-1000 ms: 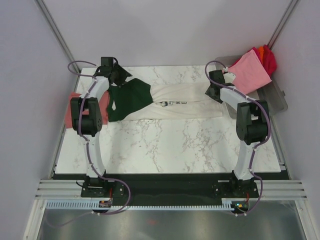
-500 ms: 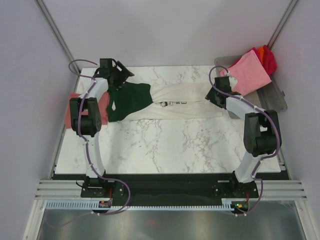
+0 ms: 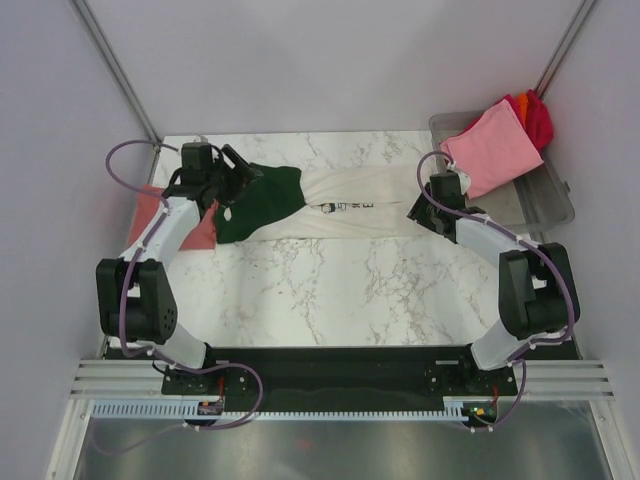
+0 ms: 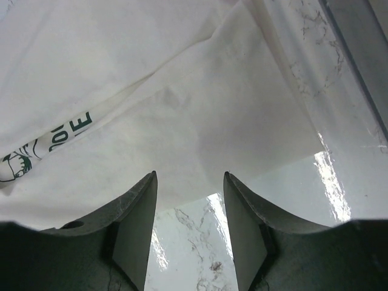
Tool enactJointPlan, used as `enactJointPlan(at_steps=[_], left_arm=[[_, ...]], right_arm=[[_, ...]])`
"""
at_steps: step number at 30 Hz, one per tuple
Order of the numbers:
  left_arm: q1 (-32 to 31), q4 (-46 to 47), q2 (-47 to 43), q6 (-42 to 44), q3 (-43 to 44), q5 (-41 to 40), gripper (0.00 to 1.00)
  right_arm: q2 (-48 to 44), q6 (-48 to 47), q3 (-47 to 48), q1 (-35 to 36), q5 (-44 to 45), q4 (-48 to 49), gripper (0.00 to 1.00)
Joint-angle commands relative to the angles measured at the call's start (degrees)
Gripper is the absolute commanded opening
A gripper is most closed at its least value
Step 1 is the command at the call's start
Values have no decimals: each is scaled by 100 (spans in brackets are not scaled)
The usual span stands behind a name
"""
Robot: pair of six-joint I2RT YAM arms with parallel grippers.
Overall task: Fold and stack the t-shirts
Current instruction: Fold the tshirt
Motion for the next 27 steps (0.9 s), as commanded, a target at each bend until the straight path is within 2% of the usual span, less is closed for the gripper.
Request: enactJointPlan(at_steps=[1,10,15,27], left_arm=[[-49,6,-241,27,-784,40,82],[-93,839,-1674,-157,-2569,-549,79],[-84,1395,-1957,-456,-3256,-751,81],[-84,1615,-1737,-535,-3319,-795,81]], right_arm=[[-274,47,-257,66,-28,296,56],[-898,907,-1399,206,824,1130,59],[-864,1584,-1751,259,1449,1473,57],[172,1998,-1207,259,1730,1483,56]])
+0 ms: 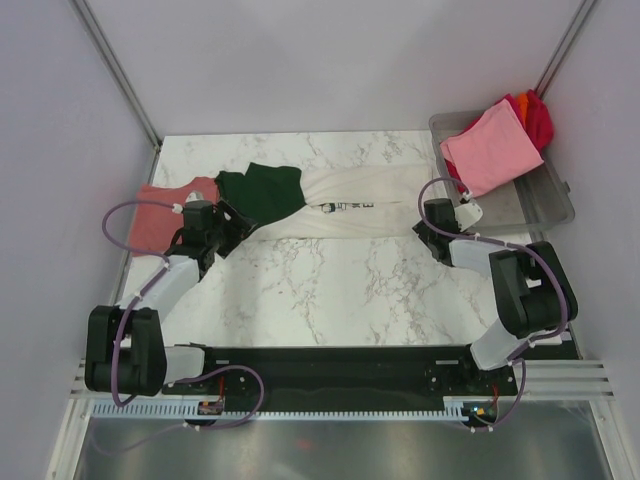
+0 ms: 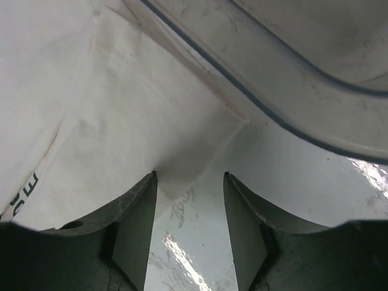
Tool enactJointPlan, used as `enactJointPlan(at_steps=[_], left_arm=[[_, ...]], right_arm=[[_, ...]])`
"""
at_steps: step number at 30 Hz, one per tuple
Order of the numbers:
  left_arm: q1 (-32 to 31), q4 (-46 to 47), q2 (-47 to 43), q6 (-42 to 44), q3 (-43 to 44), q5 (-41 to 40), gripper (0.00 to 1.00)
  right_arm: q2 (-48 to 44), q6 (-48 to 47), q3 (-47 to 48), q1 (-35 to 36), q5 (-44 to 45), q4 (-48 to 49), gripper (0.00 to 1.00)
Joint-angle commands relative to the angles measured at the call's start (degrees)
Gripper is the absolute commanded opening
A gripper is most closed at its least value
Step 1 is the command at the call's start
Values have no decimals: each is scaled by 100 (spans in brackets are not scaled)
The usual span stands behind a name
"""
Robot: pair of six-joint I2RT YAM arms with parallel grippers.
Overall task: Fold and stack the t-shirts
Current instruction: Fold the tshirt
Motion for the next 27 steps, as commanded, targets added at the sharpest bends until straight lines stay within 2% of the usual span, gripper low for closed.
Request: enactJointPlan(at_steps=[1,5,7,8,9,12,13,18,25,27], left_arm=[[-10,290,57,-183,-7,-212,80],[-10,202,154,-219,62,-256,78],[-10,-26,110,-184,63,-282,77],[-10,-35,75,-183,54,-291,77],[-10,-35,49,-175,2,-291,77],[-19,-9,-39,-113,-69,-212,76],[-19,-9,-31,-61,-69,-177,75],[-45,18,-48,10,-236,-106,75],[-159,18,13,-8,-526,-89,71],[-195,88,40,-8,-596,-106,62]], right_arm=[[287,250,323,23,362,69,55],[550,250,464,23,679,60,50],[665,154,613,23,775,-45,44],[709,110,649,23,802,-63,38],[770,57,692,23,811,-133,25],[684,-14,684,32,855,-221,4],[631,-14,614,32,890,-213,0],[306,-154,517,41,1031,-423,0],[-459,-330,-132,85,1109,-678,0],[-696,-304,-256,85,1092,-941,0]])
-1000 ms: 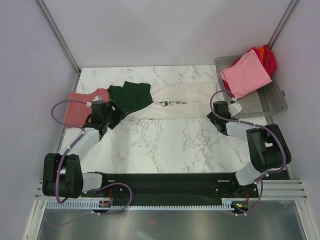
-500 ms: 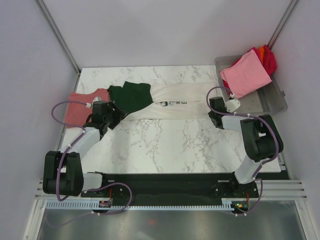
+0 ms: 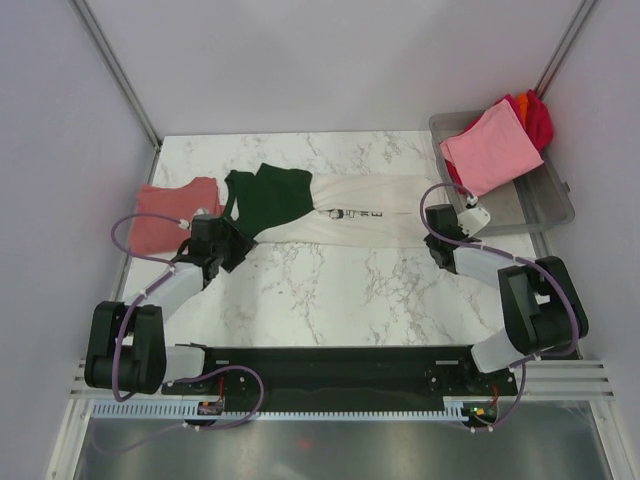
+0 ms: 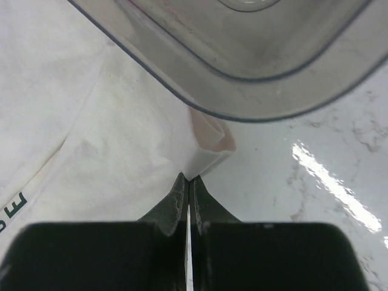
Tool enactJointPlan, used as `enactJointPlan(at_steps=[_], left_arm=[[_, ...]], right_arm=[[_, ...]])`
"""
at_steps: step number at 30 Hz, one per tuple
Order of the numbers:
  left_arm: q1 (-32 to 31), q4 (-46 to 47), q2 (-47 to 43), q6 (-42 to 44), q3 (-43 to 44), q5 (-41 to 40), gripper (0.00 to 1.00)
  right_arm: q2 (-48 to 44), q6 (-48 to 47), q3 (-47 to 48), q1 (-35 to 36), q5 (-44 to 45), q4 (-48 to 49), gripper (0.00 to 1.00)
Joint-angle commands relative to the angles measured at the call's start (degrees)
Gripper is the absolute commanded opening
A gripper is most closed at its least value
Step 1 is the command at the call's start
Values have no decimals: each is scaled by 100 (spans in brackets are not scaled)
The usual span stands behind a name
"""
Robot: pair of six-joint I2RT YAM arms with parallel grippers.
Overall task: Fold and stack the t-shirts
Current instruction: Fold the tshirt
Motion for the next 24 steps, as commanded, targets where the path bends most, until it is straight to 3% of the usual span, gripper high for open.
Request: enactJointPlan(at_steps=[1,11,15,18,20,24], left_arm=[[-109,149,-26,53,-98,-69,62],[-259,579,650,-157,209,-210,63],[-268,1106,809,-324,157,-123,75],[-277,1458,827,-473,52,-87,78],[-277,1564,862,-553,16,-87,76],[-268,1635,1186,-728,200,-70,59]], right_arm=[[-439,-111,-352,17,175,-446,0],[-1652,12,-1337,87,-142,-499,0],[-1626,-41,-1373,87,-178,-552,0],[-1565,-59,-1373,87,-213,-560,0],[-1556,-76,-1373,87,-230,-561,0],[-1608,-76,-1382,87,-248,-561,0]])
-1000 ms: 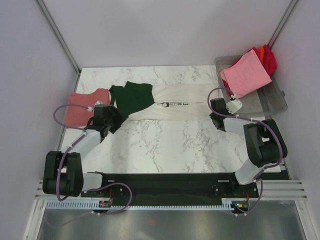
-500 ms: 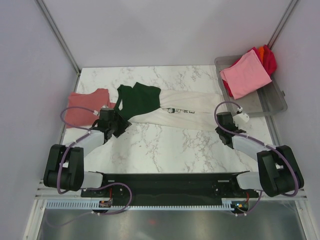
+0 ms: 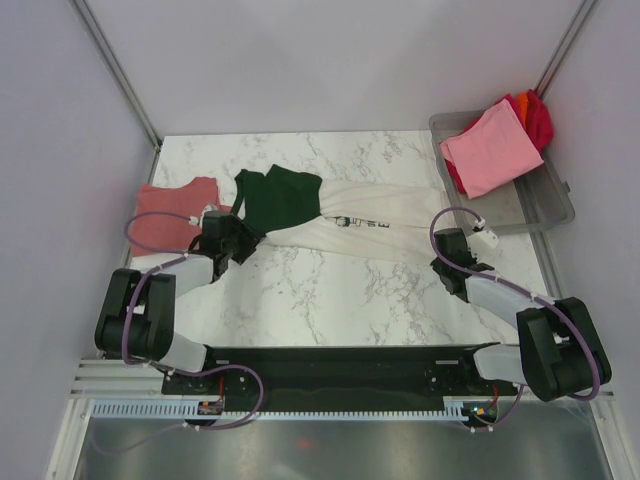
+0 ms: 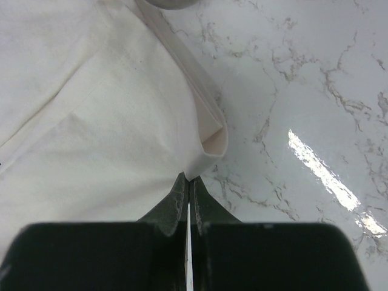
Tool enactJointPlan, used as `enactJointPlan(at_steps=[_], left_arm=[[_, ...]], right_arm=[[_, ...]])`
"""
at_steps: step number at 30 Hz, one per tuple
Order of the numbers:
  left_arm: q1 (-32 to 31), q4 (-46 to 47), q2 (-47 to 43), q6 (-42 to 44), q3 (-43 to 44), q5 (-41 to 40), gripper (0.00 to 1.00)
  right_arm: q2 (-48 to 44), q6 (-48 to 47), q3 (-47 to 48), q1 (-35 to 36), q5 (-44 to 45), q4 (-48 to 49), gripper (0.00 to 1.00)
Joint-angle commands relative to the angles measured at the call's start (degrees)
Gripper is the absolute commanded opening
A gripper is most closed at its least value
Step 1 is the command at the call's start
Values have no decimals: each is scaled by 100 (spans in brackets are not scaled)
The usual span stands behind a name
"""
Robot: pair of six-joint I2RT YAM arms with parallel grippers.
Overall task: Fold and stack the t-shirts
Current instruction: Fold the tshirt
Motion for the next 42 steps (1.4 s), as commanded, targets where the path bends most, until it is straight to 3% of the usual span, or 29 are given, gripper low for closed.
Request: enactJointPlan(at_steps=[1,3,8,11,13,14,22,25,31,35,40,42], left_arm=[[-21,343,399,-324,249,-76,57],[-12,264,559,-394,424,-164,50],[23,18,1051,-448,942,-243,45],[58,-96,1437,-342,1329,-138,33],[155,-158,1675,-324,1688,150,9],[181,-254,1902,-307,1830,222,2],[304,-1028,2932,18,3639,714,2],[313,-1563,3256,158,4315,758,2],[375,-1766,3565,299,4853,934,2],[392,-1942,3872,466,5258,1197,2],[383,-1995,4224,545,5610,1672,2],[383,-2109,4286,660,5681,1603,2]], right_arm=[[-74,-61,-59,22,6,-60,0],[-144,-79,-77,22,-3,-69,0],[-109,-210,37,31,58,-279,0],[-162,-359,29,22,-100,-315,0],[-215,-369,-7,31,-258,-376,0],[-224,-369,-15,39,-371,-403,0],[-232,-334,178,267,-1584,-1026,0],[-311,-194,204,723,-1813,-1272,0],[-618,745,-15,2252,-2112,-1378,0],[-690,1625,11,3918,-2008,-1361,0],[168,1926,958,5311,-2059,-1073,2],[757,1382,1652,5558,-2732,-930,5]])
